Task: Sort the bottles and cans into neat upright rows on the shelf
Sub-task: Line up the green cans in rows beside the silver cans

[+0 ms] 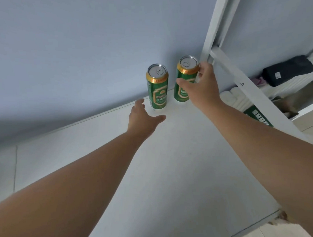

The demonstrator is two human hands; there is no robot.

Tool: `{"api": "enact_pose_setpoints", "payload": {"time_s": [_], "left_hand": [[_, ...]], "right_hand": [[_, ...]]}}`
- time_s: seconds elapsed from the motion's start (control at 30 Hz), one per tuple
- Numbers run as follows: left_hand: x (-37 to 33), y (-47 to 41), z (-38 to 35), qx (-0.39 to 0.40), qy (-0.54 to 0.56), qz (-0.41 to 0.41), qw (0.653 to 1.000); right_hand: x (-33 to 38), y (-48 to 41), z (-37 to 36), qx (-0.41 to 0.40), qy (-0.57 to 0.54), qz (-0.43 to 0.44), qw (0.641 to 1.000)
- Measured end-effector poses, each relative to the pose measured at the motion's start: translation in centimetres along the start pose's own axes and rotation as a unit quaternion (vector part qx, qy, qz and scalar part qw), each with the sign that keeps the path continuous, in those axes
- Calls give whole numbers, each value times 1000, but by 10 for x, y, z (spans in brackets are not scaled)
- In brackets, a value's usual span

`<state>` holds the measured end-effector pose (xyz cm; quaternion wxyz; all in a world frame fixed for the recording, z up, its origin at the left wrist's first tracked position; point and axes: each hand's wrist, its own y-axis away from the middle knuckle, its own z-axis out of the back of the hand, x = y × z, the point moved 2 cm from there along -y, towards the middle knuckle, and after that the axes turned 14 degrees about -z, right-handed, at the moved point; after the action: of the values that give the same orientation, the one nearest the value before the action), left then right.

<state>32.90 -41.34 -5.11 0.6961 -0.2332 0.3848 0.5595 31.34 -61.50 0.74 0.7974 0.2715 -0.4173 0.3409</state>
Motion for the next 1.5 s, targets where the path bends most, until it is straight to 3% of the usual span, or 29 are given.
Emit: {"api": "enact_pose_setpoints", "payload": {"time_s": [0.43, 0.63, 1.1, 1.5], "left_hand": [[-9, -53, -33, -80, 73, 17, 994], [-14, -48, -23, -74, 34, -9, 997], [44, 70, 44, -75, 31, -2, 997], [116, 226, 123, -89, 53, 39, 994]], "right_hand": [[-3, -40, -11, 5, 5, -9, 1000], [0, -32, -10, -2, 5, -4, 1000], [24, 71, -45, 57, 15, 49, 997], [53, 231, -103, 111, 40, 91, 989]]}}
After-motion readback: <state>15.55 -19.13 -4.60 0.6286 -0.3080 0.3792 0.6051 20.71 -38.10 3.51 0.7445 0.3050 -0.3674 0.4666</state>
